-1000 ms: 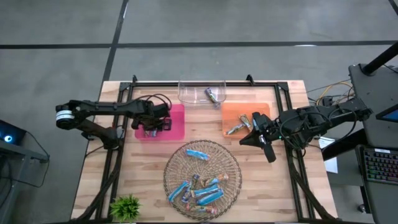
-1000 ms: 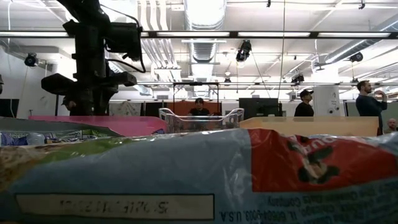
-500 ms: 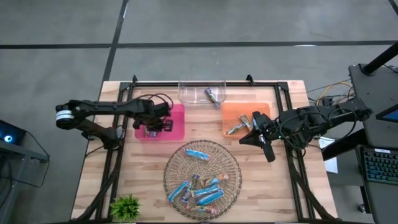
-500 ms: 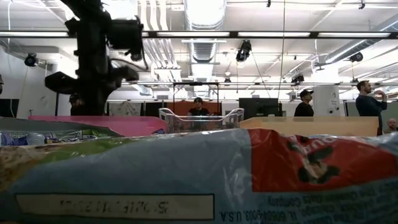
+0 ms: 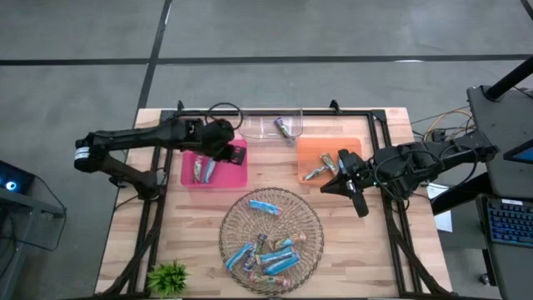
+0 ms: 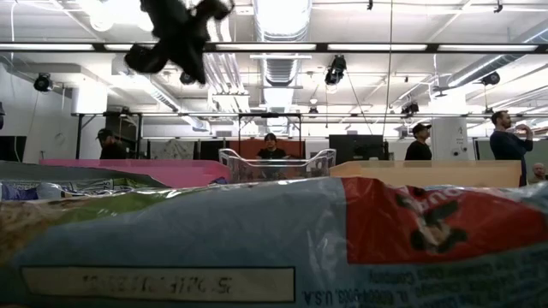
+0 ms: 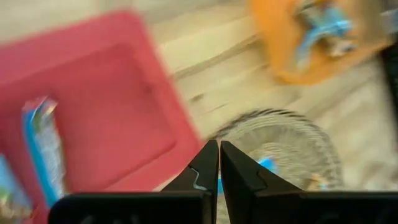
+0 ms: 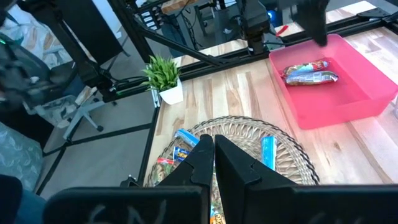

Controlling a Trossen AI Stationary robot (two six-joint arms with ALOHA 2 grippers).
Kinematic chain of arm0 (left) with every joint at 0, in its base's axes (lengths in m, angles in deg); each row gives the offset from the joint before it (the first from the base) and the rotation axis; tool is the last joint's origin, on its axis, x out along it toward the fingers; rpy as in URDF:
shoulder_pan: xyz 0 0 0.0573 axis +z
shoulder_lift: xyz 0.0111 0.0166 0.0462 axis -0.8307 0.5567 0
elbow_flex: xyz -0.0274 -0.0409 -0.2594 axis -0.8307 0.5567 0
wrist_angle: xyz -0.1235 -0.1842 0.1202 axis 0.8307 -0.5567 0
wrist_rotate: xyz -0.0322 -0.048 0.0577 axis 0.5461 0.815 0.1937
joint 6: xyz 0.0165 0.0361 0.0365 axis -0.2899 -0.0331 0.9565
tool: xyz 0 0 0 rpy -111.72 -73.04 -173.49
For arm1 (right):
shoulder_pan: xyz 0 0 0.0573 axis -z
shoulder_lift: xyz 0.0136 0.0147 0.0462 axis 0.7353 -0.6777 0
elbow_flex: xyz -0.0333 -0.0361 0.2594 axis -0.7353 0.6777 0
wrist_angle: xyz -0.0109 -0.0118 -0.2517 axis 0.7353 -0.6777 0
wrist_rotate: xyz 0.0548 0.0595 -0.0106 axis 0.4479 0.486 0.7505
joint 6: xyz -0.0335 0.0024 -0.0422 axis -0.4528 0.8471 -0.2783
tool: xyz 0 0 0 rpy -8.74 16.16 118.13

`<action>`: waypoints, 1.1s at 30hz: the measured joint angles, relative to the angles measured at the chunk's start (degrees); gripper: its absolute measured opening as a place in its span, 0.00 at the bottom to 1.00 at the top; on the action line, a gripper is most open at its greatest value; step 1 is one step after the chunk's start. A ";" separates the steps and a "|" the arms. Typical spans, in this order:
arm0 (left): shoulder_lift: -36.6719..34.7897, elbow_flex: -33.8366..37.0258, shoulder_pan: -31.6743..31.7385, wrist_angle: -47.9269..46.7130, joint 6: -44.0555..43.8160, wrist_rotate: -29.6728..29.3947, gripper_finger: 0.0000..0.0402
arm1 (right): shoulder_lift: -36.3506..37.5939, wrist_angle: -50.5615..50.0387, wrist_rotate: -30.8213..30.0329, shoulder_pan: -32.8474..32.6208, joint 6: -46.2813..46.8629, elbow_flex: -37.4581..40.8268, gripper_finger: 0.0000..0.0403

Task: Pick and place Granola Bars by type
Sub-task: Put the yellow granola bar into the yellow bin

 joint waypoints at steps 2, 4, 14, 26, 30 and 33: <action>0.00 -3.02 -1.15 0.03 1.76 -1.48 0.00 | 0.00 0.00 0.02 0.00 0.00 0.00 0.02; -0.02 -5.66 -2.54 0.01 3.18 -2.97 0.00 | 0.00 0.00 0.02 0.00 0.01 0.00 0.02; -0.02 -11.20 -13.01 2.49 10.89 -9.62 0.00 | 0.00 0.00 0.06 0.00 0.02 0.00 0.02; 0.37 -10.69 -25.29 9.28 20.70 -11.06 0.00 | 0.00 0.00 0.09 0.00 0.22 0.00 0.02; 0.37 -10.69 -29.07 9.50 22.19 -14.01 0.00 | 0.00 0.00 0.09 0.00 0.22 0.00 0.02; 0.37 -10.69 -31.50 9.59 23.49 -16.05 0.00 | 0.00 0.00 0.11 0.00 0.22 0.00 0.02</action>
